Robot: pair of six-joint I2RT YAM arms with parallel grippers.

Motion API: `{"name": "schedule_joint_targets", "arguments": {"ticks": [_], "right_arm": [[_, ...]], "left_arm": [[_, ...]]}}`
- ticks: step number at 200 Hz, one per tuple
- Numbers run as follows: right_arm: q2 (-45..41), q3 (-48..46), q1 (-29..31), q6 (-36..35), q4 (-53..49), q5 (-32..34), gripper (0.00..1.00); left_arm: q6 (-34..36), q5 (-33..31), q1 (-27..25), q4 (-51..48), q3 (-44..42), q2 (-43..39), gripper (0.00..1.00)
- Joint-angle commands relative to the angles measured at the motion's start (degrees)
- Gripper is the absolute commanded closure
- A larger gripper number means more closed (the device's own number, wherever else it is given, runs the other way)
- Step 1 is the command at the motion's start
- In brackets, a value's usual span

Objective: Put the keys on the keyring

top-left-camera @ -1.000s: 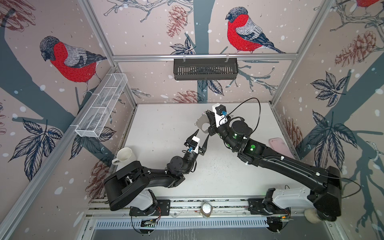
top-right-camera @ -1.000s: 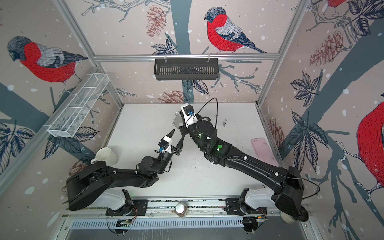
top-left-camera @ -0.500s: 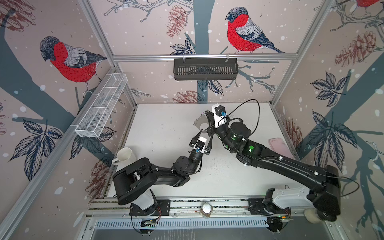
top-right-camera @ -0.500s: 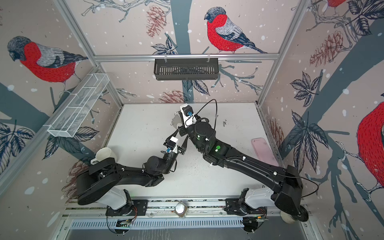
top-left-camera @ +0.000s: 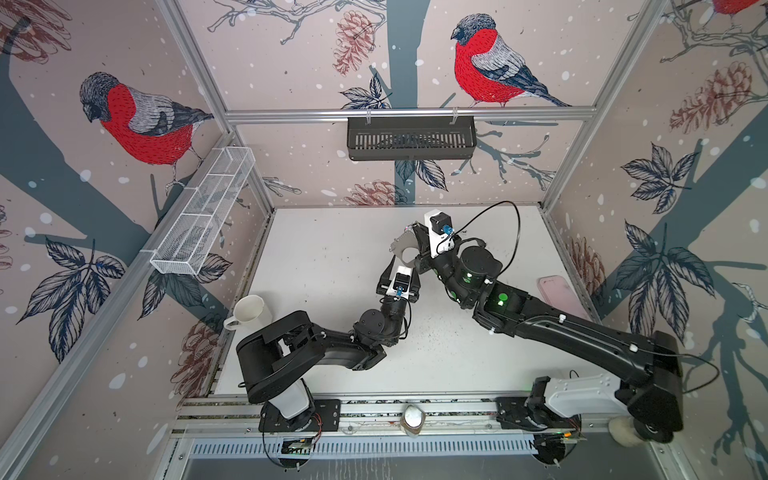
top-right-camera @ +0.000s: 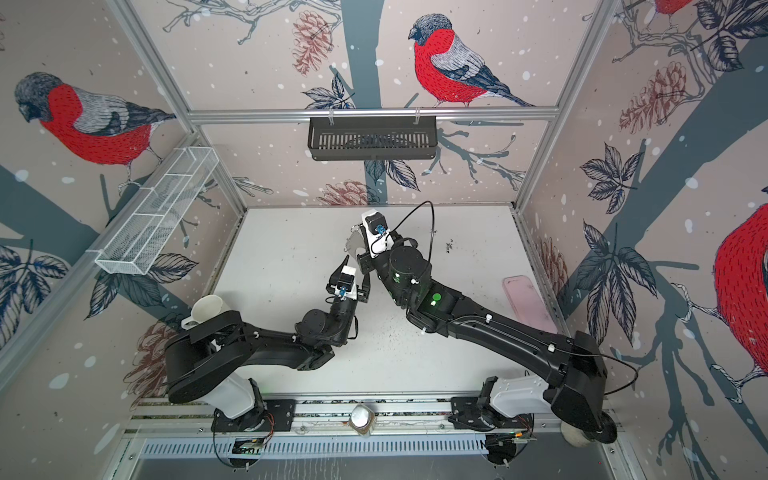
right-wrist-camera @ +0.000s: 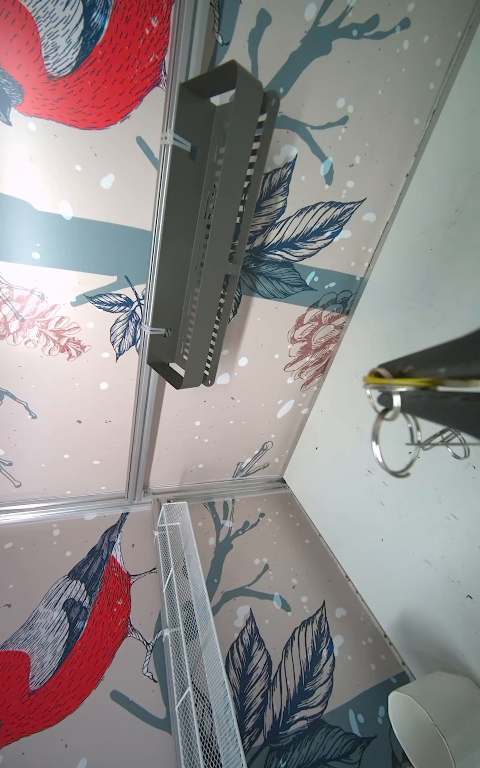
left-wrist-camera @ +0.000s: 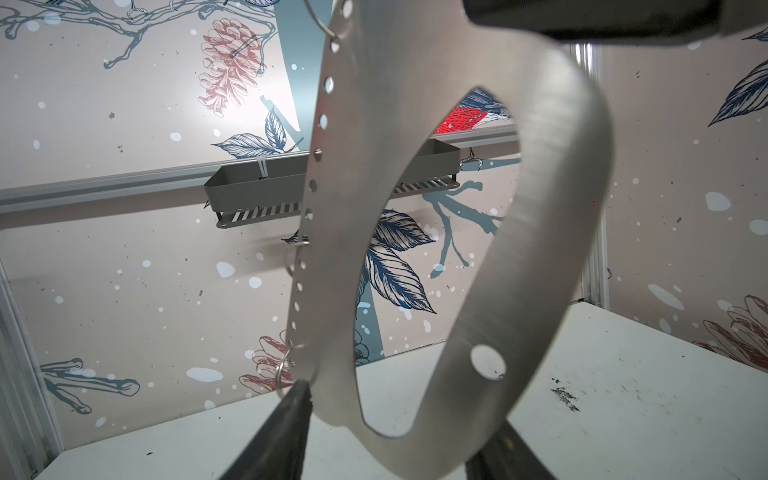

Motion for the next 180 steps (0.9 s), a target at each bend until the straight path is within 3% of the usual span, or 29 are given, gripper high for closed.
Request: {"name": "schedule_joint_targets", "arguments": {"ticks": [1,82,180], "right_arm": [[-0.2,0.0,0.1,-0.1,2.5,1.2,1.00],[0.1,0.1,0.1,-0.1,1.7,2.2,1.00],[-0.2,-0.2,0.1,-0.1,1.3,2.4,1.00]], "left_arm": [[0.5,-0.9,0.0,12.0,-0.4,-0.8,0.44],[0.7,-1.2,-0.1,12.1,-1.4,-2.1,0.51],[0.6,0.3,-0.1,12.0,-2.4,-3.9,0.67]]}}
